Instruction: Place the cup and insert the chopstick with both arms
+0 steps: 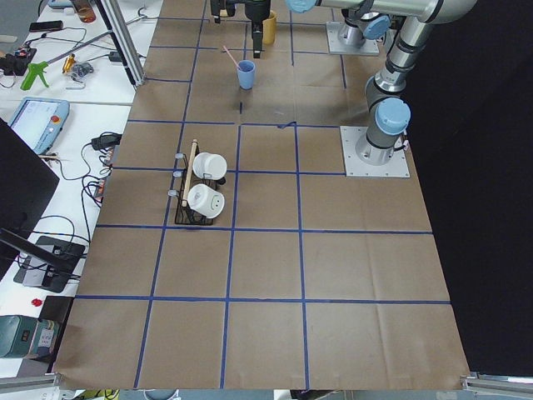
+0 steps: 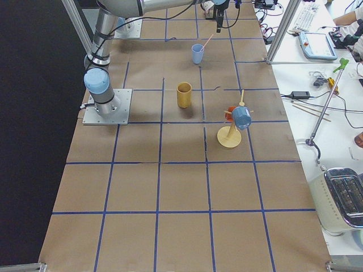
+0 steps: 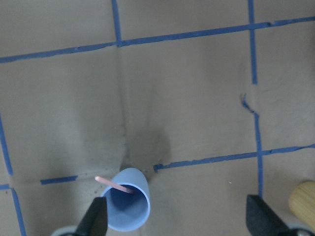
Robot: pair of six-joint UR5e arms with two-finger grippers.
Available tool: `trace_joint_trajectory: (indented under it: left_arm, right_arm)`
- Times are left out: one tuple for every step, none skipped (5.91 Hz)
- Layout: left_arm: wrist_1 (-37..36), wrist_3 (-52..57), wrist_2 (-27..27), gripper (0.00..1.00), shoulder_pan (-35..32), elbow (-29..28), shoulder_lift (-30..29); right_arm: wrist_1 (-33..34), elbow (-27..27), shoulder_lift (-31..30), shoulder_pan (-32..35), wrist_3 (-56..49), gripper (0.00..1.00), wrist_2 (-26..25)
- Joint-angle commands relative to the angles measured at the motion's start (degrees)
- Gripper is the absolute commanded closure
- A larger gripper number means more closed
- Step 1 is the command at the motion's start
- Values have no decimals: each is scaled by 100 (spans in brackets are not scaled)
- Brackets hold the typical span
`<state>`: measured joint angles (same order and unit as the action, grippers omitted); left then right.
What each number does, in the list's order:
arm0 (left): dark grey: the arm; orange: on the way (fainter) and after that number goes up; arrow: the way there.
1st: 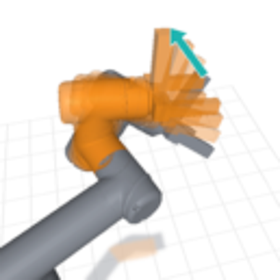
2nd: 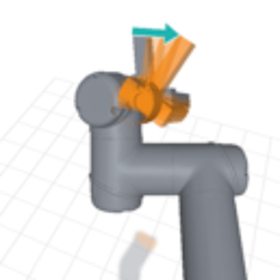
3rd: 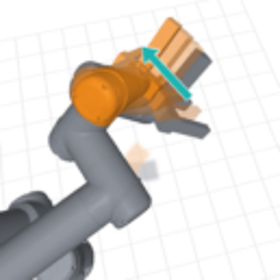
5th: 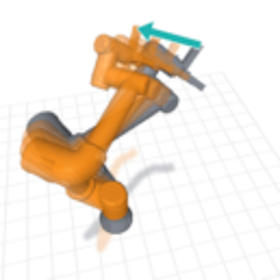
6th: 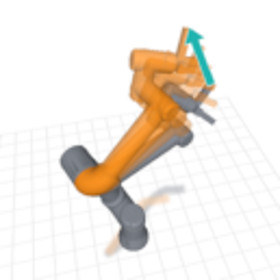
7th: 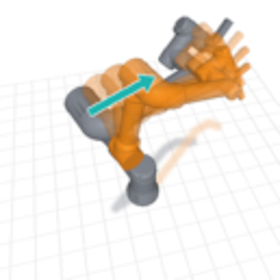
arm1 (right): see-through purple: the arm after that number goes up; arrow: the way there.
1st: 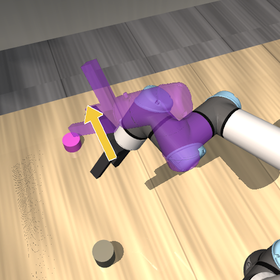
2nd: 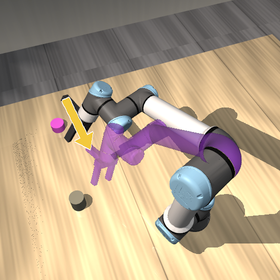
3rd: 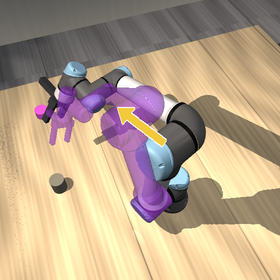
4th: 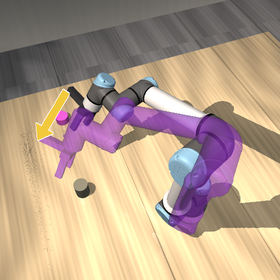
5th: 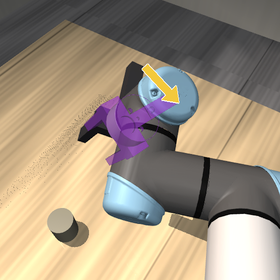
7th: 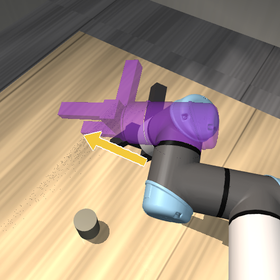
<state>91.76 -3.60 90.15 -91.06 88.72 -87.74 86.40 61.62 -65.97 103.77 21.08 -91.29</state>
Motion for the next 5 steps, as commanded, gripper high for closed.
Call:
trace_joint_trajectory:
  left_arm:
    - [0,0,-6,2,0,13,2]
    - [0,9,-6,2,0,22,11]
    - [0,0,-6,2,0,40,11]
    - [0,0,-15,2,0,40,11]
    - [0,0,-6,2,0,40,11]
  right_arm:
    - [-763,383,-783,-749,-585,1,-2]
    - [-696,1091,-1291,-988,-788,3,15]
    - [-538,1690,-1740,-1269,-799,3,41]
    - [-241,2053,-1944,-1341,-790,2,41]
    - [-186,2143,-1998,-1333,-790,2,50]
